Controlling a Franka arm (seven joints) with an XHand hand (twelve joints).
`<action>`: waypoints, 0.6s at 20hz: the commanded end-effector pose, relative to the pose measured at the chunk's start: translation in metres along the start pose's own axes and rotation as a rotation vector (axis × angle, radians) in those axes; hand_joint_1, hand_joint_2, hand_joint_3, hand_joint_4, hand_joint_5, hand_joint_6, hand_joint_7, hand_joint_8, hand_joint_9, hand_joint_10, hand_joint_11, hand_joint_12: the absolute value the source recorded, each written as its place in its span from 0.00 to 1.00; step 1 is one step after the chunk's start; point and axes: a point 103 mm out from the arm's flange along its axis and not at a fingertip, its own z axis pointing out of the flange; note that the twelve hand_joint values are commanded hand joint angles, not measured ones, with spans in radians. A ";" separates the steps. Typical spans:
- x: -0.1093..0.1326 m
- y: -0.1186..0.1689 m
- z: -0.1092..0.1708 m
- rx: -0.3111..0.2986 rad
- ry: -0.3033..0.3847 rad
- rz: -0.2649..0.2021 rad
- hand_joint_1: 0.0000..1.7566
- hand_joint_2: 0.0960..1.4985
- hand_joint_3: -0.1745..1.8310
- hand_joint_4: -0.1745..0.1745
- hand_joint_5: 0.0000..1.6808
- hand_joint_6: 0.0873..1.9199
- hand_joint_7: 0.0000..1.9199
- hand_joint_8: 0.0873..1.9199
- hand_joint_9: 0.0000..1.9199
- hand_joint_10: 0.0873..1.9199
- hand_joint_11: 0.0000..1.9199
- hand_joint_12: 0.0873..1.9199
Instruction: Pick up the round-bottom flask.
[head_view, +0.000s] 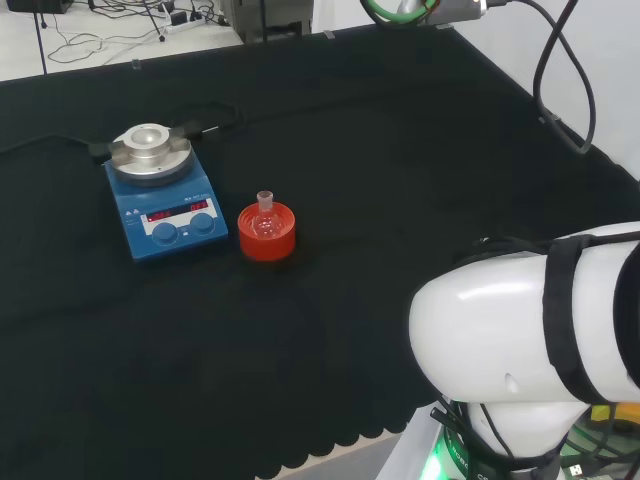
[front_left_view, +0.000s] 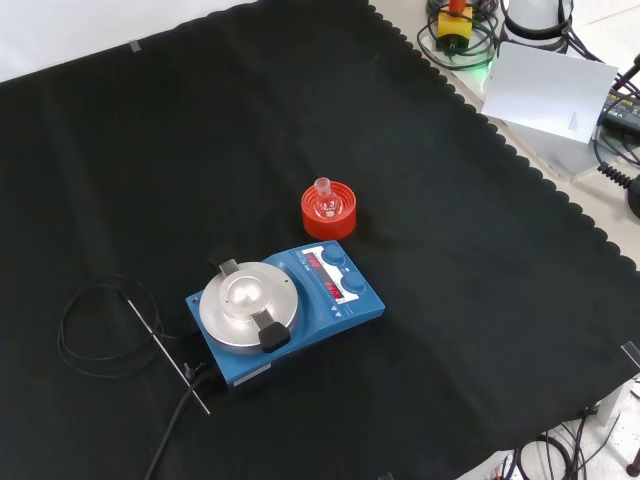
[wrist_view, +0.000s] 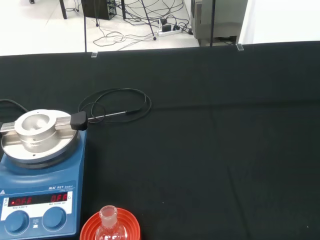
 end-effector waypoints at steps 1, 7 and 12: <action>-0.001 0.001 0.000 -0.006 -0.006 0.001 0.22 0.68 0.40 0.45 0.20 0.22 0.15 0.36 0.21 0.42 0.10 0.67; -0.006 0.007 0.004 0.000 -0.003 0.011 0.07 0.81 0.25 0.46 0.24 0.11 0.03 0.26 0.09 0.32 0.00 0.67; -0.017 0.019 0.022 0.027 0.004 0.030 0.07 0.82 0.25 0.46 0.25 0.11 0.03 0.25 0.09 0.32 0.00 0.67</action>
